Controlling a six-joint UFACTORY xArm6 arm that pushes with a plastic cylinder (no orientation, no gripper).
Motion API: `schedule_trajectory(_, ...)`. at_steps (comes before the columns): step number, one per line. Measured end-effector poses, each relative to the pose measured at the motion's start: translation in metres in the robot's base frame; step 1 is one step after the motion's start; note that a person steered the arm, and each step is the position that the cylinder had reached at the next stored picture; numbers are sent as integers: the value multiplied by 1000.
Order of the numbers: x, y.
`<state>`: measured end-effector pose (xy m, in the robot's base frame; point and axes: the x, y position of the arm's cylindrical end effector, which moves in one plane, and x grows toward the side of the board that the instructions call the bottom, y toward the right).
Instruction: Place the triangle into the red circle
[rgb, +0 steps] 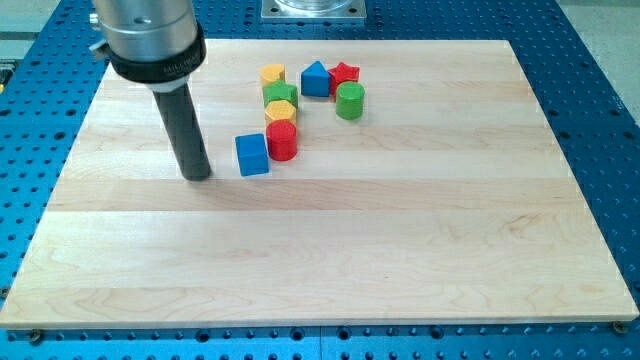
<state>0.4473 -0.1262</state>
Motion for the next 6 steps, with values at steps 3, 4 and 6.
schedule_trajectory(3,13,59)
schedule_trajectory(4,-6,102)
schedule_trajectory(6,-22,107)
